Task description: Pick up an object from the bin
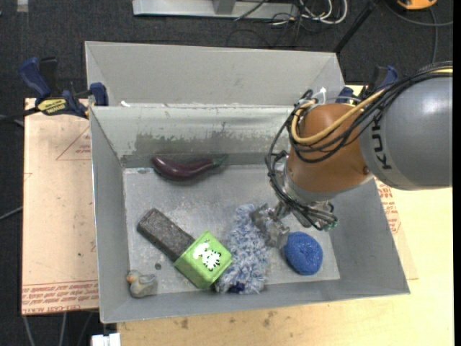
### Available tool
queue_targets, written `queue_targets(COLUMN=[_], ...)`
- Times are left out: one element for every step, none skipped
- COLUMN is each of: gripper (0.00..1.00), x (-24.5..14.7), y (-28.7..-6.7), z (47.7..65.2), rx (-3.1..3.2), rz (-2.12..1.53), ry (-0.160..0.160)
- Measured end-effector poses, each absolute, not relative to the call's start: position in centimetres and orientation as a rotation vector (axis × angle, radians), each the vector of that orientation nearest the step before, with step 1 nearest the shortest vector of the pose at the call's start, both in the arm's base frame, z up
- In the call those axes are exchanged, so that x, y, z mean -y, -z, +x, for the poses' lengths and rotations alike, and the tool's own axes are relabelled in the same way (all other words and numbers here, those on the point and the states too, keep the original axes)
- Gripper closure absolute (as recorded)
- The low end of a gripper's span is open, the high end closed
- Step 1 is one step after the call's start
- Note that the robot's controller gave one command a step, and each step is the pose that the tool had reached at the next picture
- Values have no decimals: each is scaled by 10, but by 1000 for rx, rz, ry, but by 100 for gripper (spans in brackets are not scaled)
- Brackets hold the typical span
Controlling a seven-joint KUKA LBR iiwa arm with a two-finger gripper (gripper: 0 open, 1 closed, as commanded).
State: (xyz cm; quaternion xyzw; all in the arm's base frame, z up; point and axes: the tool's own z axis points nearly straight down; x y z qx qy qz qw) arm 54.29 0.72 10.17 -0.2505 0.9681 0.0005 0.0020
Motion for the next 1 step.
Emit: queue_targets(gripper=[100], x=[-7], y=[-102], z=[543], rx=[-3038], rz=[-786], ry=[-2])
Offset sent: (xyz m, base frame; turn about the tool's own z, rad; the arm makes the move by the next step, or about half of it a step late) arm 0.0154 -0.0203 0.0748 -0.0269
